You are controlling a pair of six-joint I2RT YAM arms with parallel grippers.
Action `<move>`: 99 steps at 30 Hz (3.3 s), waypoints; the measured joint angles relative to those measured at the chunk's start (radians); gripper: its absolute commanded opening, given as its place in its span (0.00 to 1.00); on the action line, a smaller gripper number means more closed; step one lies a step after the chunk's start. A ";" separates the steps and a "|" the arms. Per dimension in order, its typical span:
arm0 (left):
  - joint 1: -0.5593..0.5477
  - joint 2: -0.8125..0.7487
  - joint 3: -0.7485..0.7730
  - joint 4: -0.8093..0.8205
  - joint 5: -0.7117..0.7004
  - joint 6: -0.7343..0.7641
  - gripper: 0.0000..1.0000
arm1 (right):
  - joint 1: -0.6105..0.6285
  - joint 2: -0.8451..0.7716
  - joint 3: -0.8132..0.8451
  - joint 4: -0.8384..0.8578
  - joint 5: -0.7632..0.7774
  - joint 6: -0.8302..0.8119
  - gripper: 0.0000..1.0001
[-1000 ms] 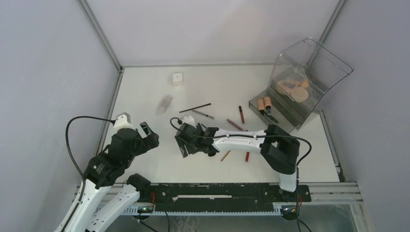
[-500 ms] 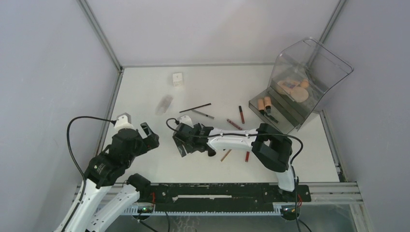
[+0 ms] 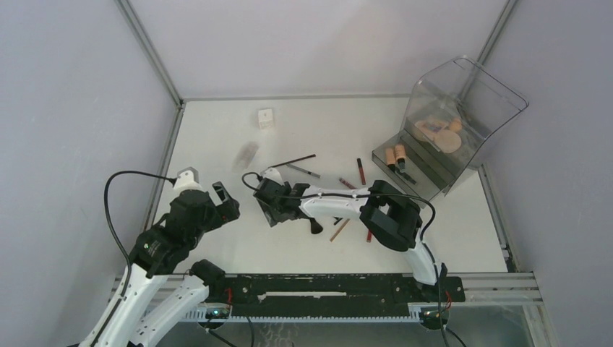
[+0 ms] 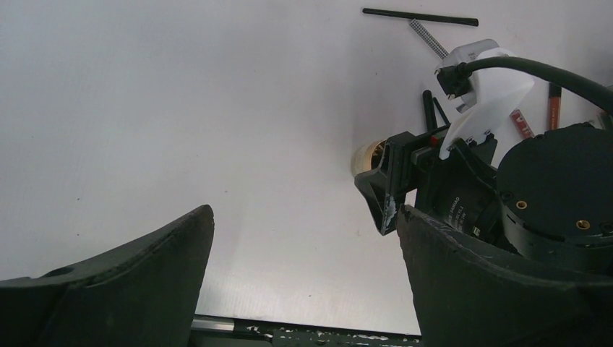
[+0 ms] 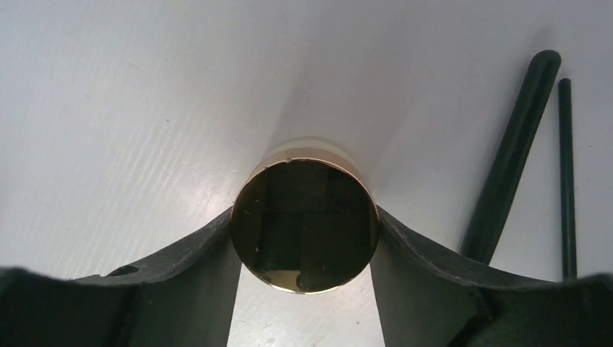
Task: Organize the makeup
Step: Pick up the makeup from the center of the board, then place the makeup in the drawer, then pick up the makeup from the center of the board.
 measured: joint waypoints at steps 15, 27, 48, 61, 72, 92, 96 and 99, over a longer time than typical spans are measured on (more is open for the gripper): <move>0.000 0.006 0.000 0.002 0.017 0.005 1.00 | -0.013 0.019 0.070 -0.021 0.004 -0.047 0.23; 0.000 0.006 0.000 0.029 0.030 0.006 1.00 | -0.109 -0.667 -0.337 -0.066 0.100 -0.048 0.22; 0.001 0.115 -0.040 0.168 0.101 0.046 1.00 | -0.973 -0.798 -0.577 -0.077 0.139 -0.035 0.24; 0.061 0.345 -0.019 0.261 0.174 0.086 1.00 | -1.012 -0.689 -0.580 0.028 0.092 -0.043 0.76; 0.237 0.882 0.441 0.304 0.210 0.191 1.00 | -0.912 -0.913 -0.580 0.003 0.035 -0.043 0.76; 0.335 1.951 1.521 0.314 0.169 0.418 1.00 | -0.706 -0.983 -0.580 -0.050 0.024 -0.029 0.77; 0.345 2.032 1.571 0.345 0.209 0.397 1.00 | -0.694 -0.972 -0.580 -0.041 0.012 -0.015 0.77; 0.351 2.067 1.627 0.369 0.240 0.385 1.00 | -0.686 -0.951 -0.579 -0.029 0.000 -0.010 0.77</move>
